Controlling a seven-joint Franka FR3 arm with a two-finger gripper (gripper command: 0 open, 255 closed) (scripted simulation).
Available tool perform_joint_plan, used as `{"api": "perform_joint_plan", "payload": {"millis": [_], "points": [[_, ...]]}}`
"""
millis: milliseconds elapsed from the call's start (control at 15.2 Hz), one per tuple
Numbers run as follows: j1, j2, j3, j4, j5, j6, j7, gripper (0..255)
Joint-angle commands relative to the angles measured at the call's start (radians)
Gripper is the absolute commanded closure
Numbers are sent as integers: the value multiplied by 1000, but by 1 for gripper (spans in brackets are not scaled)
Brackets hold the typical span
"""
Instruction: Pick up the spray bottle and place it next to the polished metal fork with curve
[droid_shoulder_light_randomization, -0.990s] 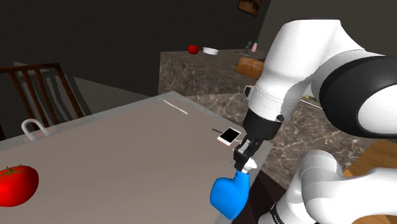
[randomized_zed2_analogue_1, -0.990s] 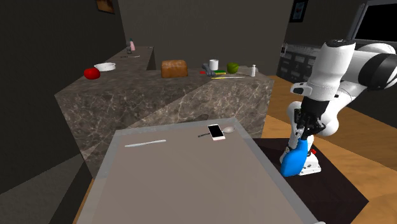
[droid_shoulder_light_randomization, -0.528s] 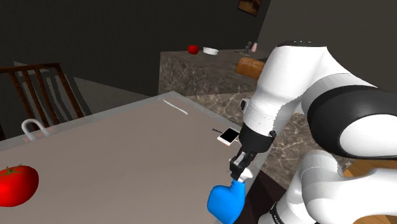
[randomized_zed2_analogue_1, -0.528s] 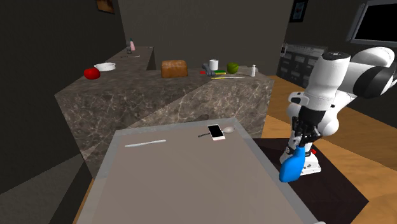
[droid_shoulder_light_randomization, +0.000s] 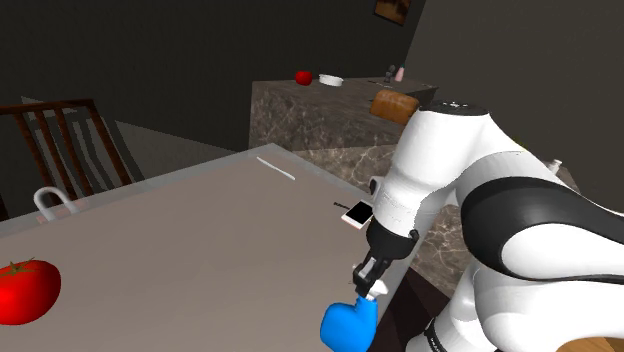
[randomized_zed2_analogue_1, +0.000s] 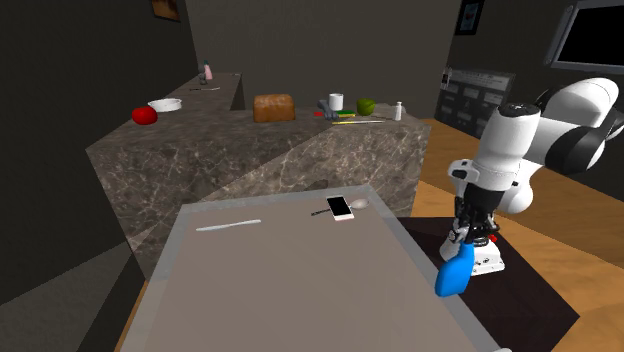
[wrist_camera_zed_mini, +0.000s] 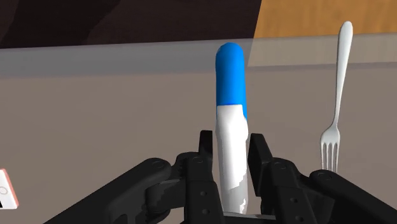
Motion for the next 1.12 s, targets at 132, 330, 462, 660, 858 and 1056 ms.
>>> {"api": "perform_joint_plan", "payload": {"millis": [132,330,462,660,858,1056], "points": [[11,6,25,-60,26,65,-2,255],[11,6,25,-60,26,65,-2,255],[11,6,25,-60,26,65,-2,255],[11,6,25,-60,26,65,-2,255],[11,6,25,-60,26,65,-2,0],[11,6,25,-60,26,65,-2,0]]}}
